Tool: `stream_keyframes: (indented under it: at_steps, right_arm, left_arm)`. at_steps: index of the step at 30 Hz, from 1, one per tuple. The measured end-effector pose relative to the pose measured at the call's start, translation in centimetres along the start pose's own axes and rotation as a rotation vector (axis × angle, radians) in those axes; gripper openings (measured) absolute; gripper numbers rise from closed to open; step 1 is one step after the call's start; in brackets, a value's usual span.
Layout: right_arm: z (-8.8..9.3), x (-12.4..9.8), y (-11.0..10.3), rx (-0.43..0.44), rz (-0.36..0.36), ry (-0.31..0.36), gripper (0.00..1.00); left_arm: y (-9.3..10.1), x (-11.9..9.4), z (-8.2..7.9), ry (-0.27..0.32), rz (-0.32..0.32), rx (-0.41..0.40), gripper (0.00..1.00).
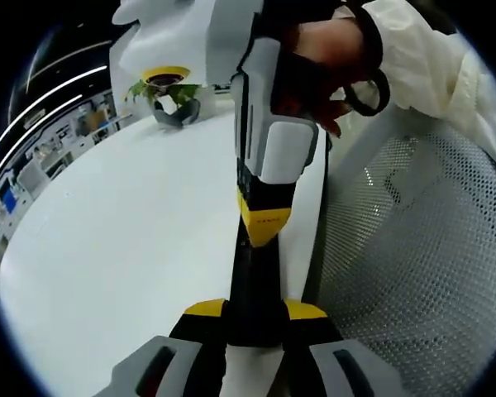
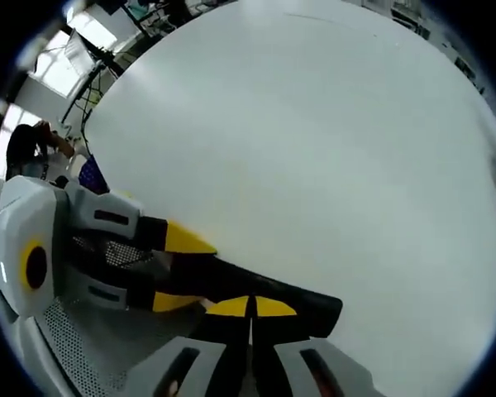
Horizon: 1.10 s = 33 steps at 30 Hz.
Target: Press the specified remote control buttons in sequence, fully releasing each button before pressing the next.
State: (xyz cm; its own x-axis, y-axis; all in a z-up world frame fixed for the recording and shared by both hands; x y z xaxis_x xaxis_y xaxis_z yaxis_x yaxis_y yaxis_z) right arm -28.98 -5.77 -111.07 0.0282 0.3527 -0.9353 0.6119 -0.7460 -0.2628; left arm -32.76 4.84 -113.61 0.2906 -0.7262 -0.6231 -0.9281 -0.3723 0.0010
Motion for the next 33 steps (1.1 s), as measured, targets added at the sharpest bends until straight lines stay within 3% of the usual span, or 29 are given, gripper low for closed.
stream_keyframes:
  at_steps: [5,7,11,15,26,33]
  right_arm:
    - [0.3,0.0,0.0,0.016,-0.002,0.027,0.00]
    - [0.8,0.2,-0.2,0.033,-0.018,-0.014,0.00]
    - [1.2,0.0,-0.4,-0.004,0.010,0.037,0.00]
    - [1.7,0.1,-0.2,0.058,0.009,0.102,0.00]
    - [2.0,0.1,-0.2,0.182,0.028,0.137,0.00]
    - [2.1,0.2,-0.7,0.189,0.077,0.155,0.00]
  left_arm:
    - [0.0,0.0,0.0,0.001,0.000,0.003,0.24]
    - [0.0,0.0,0.0,0.001,-0.001,0.002,0.24]
    - [0.0,0.0,0.0,0.004,-0.001,0.007,0.24]
    - [0.1,0.0,0.0,0.009,0.000,0.028,0.24]
    - [0.0,0.1,0.1,0.025,0.024,0.030,0.24]
    - [0.0,0.0,0.1,0.027,0.028,0.026,0.24]
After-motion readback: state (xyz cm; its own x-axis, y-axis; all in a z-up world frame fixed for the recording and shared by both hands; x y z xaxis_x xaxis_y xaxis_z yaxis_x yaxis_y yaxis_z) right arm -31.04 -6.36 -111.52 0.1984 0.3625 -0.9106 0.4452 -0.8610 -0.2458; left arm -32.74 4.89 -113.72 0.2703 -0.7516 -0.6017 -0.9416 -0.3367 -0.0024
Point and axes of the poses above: the point that each gripper's makers call its tool centre point, and the gripper's own axes: x roughly forward along the fingers, y roughly to its right, z roughly out of its underside, the point moved 8 cm from there along -x, roughly backward along the fingers, and after that the axes turned 7 degrees about y, right-handed, at the moved point
